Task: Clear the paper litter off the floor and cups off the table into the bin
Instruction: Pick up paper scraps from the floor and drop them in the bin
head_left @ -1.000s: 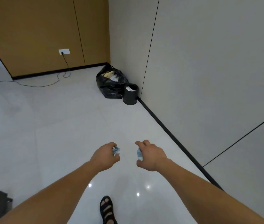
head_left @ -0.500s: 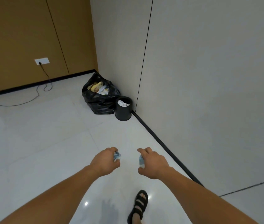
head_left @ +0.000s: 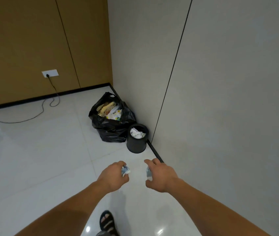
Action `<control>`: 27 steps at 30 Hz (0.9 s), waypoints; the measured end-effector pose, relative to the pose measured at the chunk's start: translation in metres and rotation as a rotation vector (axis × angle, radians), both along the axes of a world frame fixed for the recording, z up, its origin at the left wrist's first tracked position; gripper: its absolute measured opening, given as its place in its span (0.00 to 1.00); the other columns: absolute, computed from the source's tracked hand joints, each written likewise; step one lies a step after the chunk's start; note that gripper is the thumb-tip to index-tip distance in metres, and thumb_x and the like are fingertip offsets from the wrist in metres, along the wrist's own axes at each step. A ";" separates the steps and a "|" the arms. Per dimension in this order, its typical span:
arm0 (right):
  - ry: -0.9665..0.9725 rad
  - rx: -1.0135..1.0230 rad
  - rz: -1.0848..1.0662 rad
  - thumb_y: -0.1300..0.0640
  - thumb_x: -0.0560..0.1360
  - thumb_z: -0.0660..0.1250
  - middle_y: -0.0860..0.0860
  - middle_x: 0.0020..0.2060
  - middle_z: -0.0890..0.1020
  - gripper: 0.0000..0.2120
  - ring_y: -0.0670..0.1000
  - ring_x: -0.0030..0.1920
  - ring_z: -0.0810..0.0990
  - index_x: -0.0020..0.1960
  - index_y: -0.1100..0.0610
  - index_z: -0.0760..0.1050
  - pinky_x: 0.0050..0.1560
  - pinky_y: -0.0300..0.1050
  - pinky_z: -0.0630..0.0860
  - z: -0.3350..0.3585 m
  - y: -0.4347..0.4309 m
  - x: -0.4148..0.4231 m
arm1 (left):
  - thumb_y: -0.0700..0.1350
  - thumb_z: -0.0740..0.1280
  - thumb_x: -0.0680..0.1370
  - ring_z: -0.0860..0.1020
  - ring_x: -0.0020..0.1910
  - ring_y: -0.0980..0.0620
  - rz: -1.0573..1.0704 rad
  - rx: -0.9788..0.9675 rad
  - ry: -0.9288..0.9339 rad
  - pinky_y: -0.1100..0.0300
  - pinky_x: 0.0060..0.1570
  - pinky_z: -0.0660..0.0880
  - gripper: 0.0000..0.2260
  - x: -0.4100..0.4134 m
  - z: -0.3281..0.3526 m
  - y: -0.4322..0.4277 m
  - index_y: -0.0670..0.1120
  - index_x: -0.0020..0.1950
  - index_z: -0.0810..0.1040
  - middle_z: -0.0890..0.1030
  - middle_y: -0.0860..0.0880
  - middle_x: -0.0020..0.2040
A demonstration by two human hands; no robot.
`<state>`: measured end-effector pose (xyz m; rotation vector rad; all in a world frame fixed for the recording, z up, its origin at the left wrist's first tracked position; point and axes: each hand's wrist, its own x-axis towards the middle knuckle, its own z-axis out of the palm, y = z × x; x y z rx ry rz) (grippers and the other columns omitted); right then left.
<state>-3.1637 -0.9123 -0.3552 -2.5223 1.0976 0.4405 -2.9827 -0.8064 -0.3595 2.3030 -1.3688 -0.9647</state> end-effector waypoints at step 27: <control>-0.016 0.212 -0.238 0.43 0.72 0.67 0.52 0.71 0.64 0.41 0.56 0.66 0.70 0.78 0.49 0.51 0.61 0.48 0.71 -0.191 -0.493 0.242 | 0.50 0.67 0.75 0.76 0.58 0.48 -0.024 0.211 0.131 0.58 0.57 0.73 0.17 0.228 -0.181 -0.520 0.50 0.62 0.72 0.77 0.48 0.60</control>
